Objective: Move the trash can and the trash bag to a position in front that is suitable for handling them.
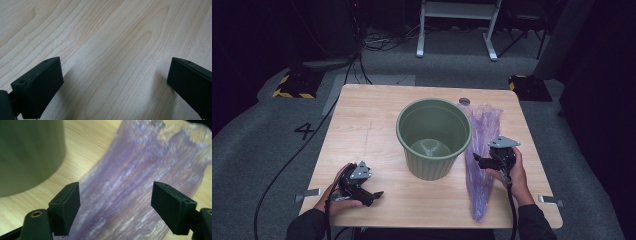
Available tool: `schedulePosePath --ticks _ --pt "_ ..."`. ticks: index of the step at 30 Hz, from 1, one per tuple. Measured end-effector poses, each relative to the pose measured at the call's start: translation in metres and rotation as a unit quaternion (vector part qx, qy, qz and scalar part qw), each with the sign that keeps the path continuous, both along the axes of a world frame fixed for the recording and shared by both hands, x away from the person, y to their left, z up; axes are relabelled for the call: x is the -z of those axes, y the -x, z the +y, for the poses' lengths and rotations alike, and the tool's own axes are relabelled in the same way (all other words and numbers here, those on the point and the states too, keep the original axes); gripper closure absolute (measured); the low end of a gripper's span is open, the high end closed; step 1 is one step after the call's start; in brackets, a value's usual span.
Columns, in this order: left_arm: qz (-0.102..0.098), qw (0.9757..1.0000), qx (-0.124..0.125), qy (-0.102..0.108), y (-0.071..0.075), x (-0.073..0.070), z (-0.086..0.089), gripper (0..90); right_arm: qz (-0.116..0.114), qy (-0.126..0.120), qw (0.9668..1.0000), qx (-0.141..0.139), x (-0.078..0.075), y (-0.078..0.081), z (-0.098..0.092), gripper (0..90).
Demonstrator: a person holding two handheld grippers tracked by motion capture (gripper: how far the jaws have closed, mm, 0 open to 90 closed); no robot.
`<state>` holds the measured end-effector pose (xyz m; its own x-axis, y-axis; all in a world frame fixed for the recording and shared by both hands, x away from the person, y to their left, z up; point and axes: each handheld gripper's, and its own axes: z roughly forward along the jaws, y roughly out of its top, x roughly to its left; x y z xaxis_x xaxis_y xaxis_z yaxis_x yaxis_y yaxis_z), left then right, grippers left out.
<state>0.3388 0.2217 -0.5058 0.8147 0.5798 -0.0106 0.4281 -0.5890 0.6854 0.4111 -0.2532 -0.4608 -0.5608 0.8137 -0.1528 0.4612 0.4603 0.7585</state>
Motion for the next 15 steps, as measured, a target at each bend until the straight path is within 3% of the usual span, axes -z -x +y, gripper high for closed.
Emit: schedulePosePath --ticks 8,13,15 --pt "0.000 1.0000 0.000 0.000 0.000 0.000 0.000 0.0 0.032 -0.058 0.9978 -0.003 0.009 -0.011 -0.021 16.4" --pt "0.000 1.0000 0.001 0.000 0.000 0.000 0.000 0.0 0.015 -0.077 0.9967 -0.020 -0.002 0.003 -0.020 15.5" --pt "0.000 1.0000 0.001 0.000 0.000 0.000 0.000 0.0 0.006 -0.062 0.9974 -0.035 -0.006 0.008 -0.012 15.3"
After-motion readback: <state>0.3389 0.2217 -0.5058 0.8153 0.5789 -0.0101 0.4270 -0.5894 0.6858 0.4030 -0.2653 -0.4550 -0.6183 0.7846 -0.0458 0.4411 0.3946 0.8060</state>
